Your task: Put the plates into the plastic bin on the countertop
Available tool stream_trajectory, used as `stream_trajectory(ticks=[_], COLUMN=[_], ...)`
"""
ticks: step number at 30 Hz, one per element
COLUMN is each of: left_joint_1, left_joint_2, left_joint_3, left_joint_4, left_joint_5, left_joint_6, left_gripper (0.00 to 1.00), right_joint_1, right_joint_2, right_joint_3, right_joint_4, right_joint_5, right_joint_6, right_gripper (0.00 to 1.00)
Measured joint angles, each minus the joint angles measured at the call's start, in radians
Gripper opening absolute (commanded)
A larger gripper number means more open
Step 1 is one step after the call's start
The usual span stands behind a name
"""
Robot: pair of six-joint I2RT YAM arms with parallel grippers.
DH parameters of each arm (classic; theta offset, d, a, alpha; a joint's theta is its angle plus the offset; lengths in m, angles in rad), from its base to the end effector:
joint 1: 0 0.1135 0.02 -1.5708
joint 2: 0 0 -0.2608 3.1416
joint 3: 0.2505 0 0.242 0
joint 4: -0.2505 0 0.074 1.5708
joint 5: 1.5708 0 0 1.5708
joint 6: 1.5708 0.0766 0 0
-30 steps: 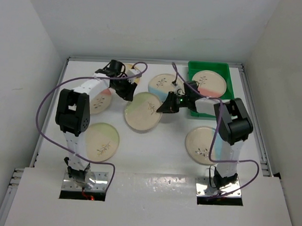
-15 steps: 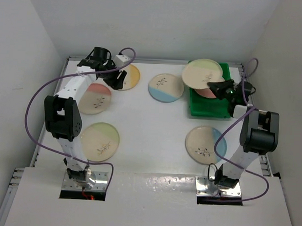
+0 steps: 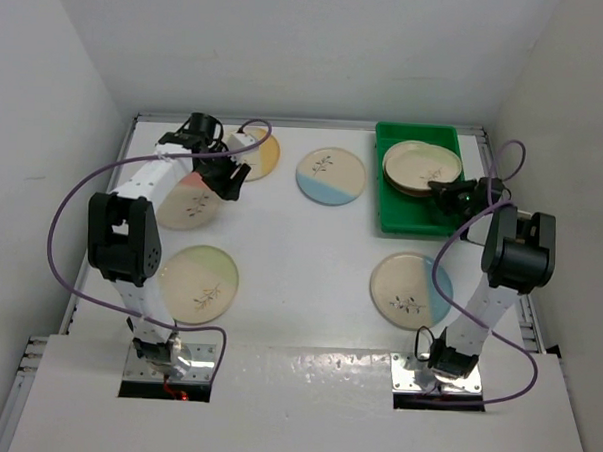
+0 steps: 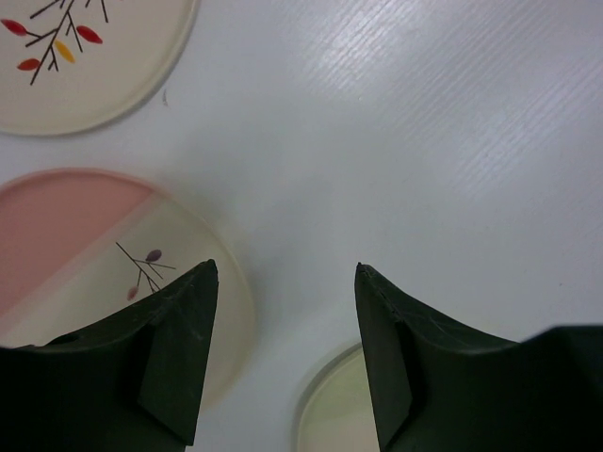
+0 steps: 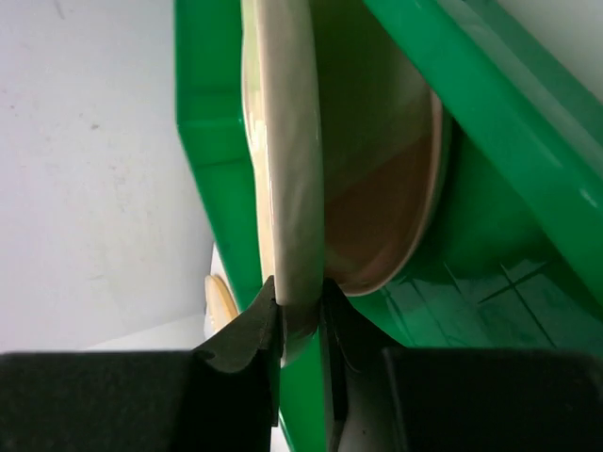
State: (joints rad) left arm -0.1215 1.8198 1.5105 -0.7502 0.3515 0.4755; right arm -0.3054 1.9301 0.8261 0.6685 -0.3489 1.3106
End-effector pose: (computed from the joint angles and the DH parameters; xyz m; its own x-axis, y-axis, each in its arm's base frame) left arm 0.3911 -0.0743 0.2248 -0.6410 0.5113 -0.5725 0.6462 0.7620 -0.0430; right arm 0.3924 -0.0962 0.1137 -0.1161 0.9888 -0.0939 0.3854 0.1320 0.9132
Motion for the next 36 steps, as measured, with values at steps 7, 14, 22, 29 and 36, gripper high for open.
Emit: stream_trajectory(ticks=[7, 14, 22, 29, 36], left_joint_1=[-0.002, -0.002, -0.001, 0.011, 0.013], left_joint_2=[-0.011, -0.050, -0.079, -0.073, -0.010], left_joint_3=[-0.029, -0.180, -0.351, -0.383, -0.393], left_joint_4=[0.003, -0.055, -0.119, -0.122, -0.109], left_joint_5=[-0.015, -0.072, -0.165, -0.202, -0.214], left_joint_6=[0.023, 0.182, 0.341, 0.413, 0.397], left_gripper=[0.64, 0.68, 0.68, 0.66, 0.57], right_joint_1=[0.015, 0.042, 0.050, 0.122, 0.168], right_joint_2=[0.012, 0.050, 0.102, 0.038, -0.200], right_joint_3=[0.092, 0.352, 0.471, 0.495, 0.408], right_joint_4=[-0.155, -0.563, -0.838, -0.961, -0.959], right_joint_5=[-0.008, 0.080, 0.157, 0.249, 0.271], right_joint_6=[-0.082, -0.285, -0.440, -0.608, -0.735], right_gripper=[0.42, 0.45, 0.70, 0.71, 0.71])
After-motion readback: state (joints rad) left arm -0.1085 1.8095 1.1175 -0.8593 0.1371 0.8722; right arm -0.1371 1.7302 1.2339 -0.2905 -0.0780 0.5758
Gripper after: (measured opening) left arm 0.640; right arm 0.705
